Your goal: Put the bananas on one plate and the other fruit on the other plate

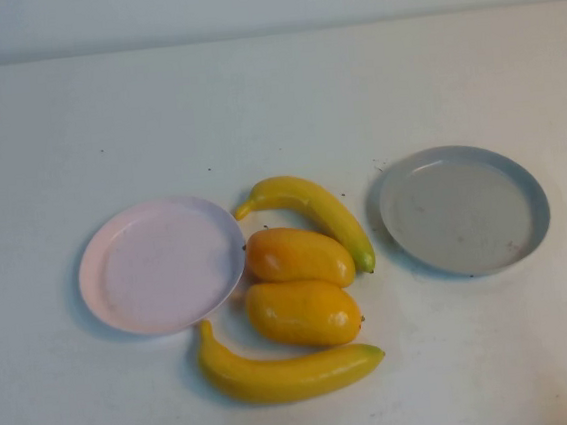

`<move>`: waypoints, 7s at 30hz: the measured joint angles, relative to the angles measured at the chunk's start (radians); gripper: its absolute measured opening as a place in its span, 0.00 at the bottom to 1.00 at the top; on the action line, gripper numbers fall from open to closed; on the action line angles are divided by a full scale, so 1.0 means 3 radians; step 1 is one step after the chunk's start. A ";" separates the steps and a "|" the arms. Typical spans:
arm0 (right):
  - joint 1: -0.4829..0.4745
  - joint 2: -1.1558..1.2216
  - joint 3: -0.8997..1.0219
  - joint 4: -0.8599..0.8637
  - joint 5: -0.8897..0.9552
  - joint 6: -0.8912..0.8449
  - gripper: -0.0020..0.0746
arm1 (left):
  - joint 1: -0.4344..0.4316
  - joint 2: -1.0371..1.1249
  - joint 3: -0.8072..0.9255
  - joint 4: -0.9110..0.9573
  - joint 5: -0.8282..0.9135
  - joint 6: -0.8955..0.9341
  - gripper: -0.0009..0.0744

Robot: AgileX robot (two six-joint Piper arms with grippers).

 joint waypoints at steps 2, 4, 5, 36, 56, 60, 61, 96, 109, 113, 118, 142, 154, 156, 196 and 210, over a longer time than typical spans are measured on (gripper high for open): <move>0.0000 0.0000 0.0000 0.0000 0.0000 0.0000 0.01 | 0.0000 0.0012 -0.0125 0.0000 0.0177 -0.0083 0.01; 0.0000 0.0000 0.0000 0.0000 0.0000 0.0000 0.01 | 0.0000 0.0132 -0.0420 0.0000 0.0453 -0.0068 0.01; 0.0000 0.0000 0.0000 0.0000 0.0000 0.0000 0.01 | 0.0000 0.0215 -0.0596 0.0006 0.0607 -0.0021 0.01; 0.0000 0.0000 0.0000 0.0000 0.0000 0.0000 0.01 | -0.0976 0.4684 -0.3670 -0.1782 0.2992 0.5108 0.01; 0.0000 0.0000 0.0000 0.0000 0.0000 0.0000 0.01 | -0.2035 0.6099 -0.4773 -0.0640 0.2913 0.5116 0.79; 0.0000 0.0000 0.0000 0.0000 0.0000 0.0000 0.01 | -0.2040 0.6142 -0.4773 -0.0571 0.2822 0.5152 0.84; 0.0000 0.0000 0.0000 0.0000 0.0000 0.0000 0.01 | -0.2040 0.6150 -0.4773 -0.0571 0.2822 0.5161 0.84; 0.0000 0.0000 0.0000 0.0000 0.0000 0.0000 0.01 | -0.2043 0.6463 -0.4800 -0.0361 0.2976 0.5172 0.71; 0.0000 0.0000 0.0000 0.0000 0.0000 0.0000 0.01 | -0.1518 0.6134 -0.5043 0.0133 0.3449 0.2766 0.71; 0.0000 0.0000 0.0000 0.0000 0.0000 0.0000 0.01 | -0.1201 0.6176 -0.5043 0.0149 0.3434 0.2640 0.71; 0.0000 0.0000 0.0000 0.0000 0.0000 0.0000 0.01 | -0.0950 0.6338 -0.5043 0.0165 0.3322 0.2619 0.71; 0.0000 0.0000 0.0000 0.0000 0.0000 0.0000 0.01 | -0.0856 0.6389 -0.5043 0.0119 0.3062 0.2945 0.90; 0.0000 0.0000 0.0000 0.0000 0.0000 0.0000 0.01 | -0.1399 0.6232 -0.5043 -0.0553 0.2994 0.5522 0.90; 0.0000 0.0000 0.0000 0.0000 0.0000 0.0000 0.01 | -0.1518 0.6232 -0.5043 -0.0620 0.2908 0.5710 0.90; 0.0000 0.0000 0.0000 0.0000 0.0000 0.0000 0.01 | -0.1881 0.6739 -0.5043 -0.0634 0.2303 0.6153 0.71; 0.0000 0.0000 0.0000 0.0000 0.0000 0.0000 0.01 | -0.1881 0.6756 -0.5043 -0.0728 0.2224 0.6147 0.60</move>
